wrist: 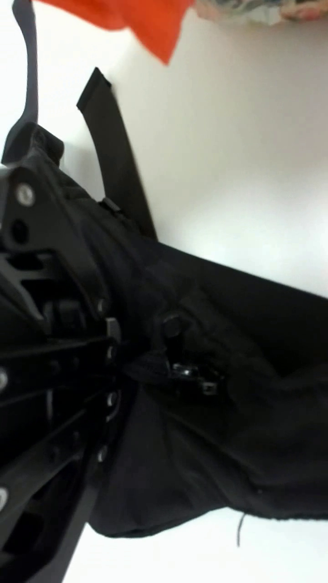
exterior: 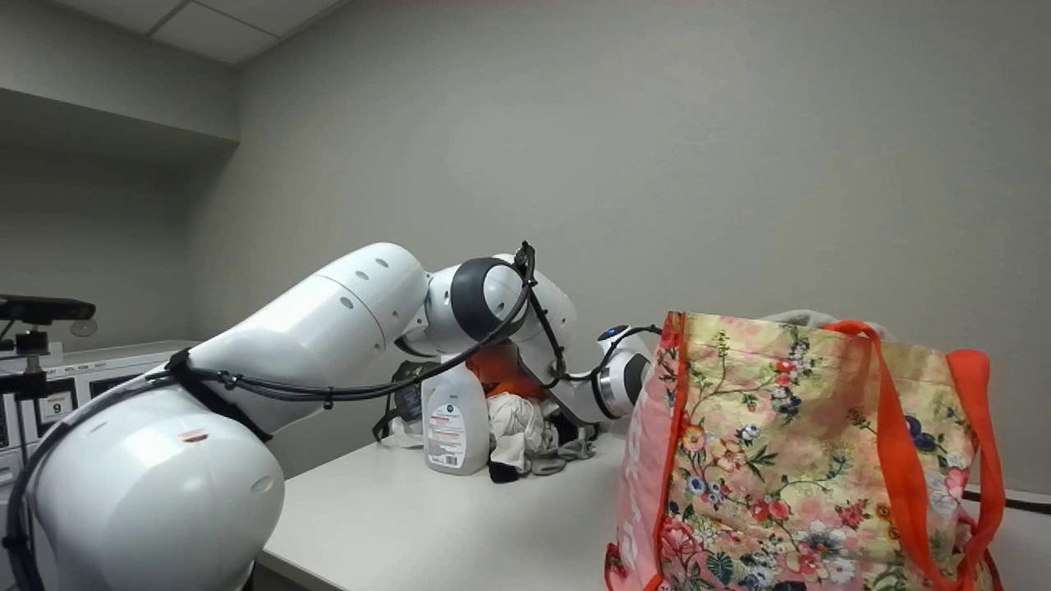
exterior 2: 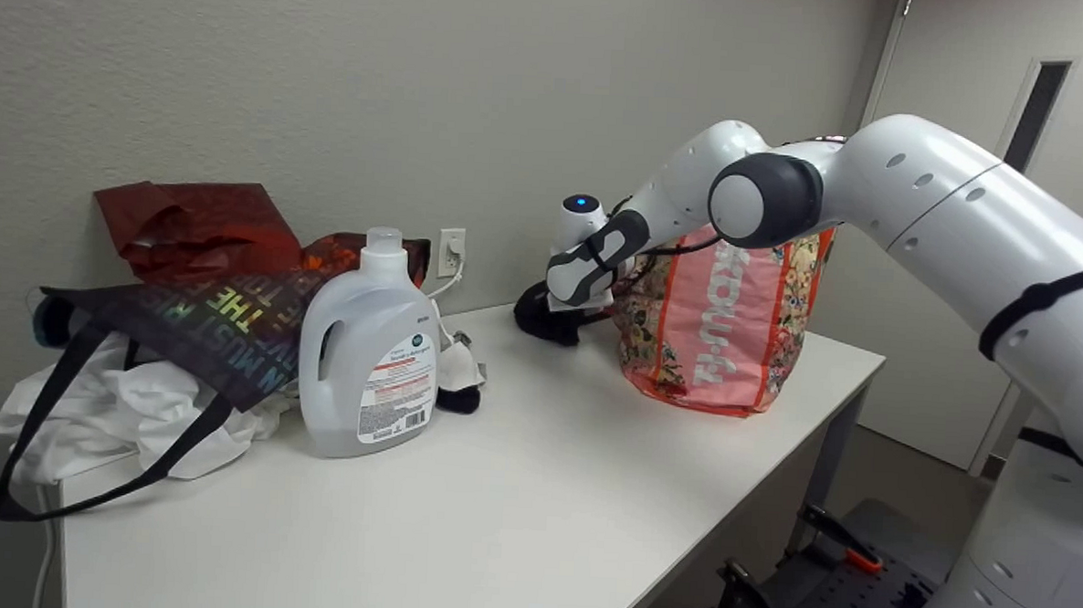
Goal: Put the black bag into the bigger bag.
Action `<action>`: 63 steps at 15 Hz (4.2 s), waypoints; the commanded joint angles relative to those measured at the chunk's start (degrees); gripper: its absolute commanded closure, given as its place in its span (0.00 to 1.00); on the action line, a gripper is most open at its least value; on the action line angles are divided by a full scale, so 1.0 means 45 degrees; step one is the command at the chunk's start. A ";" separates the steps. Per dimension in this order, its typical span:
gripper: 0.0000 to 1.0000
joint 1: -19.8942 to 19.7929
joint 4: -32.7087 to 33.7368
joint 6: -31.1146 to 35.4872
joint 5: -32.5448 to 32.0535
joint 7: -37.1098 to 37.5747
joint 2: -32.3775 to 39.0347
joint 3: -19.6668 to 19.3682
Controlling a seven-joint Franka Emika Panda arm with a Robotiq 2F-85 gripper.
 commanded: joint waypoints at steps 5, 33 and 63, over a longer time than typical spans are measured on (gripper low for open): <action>0.94 0.0567 0.0813 -0.0263 -0.0051 -0.1364 -0.0620 -0.0188; 0.92 0.8900 0.1035 -0.7045 -0.5094 0.5433 -0.6169 -1.0058; 0.16 1.0801 -0.5424 -0.9200 -0.3238 0.5306 -1.0502 -1.2809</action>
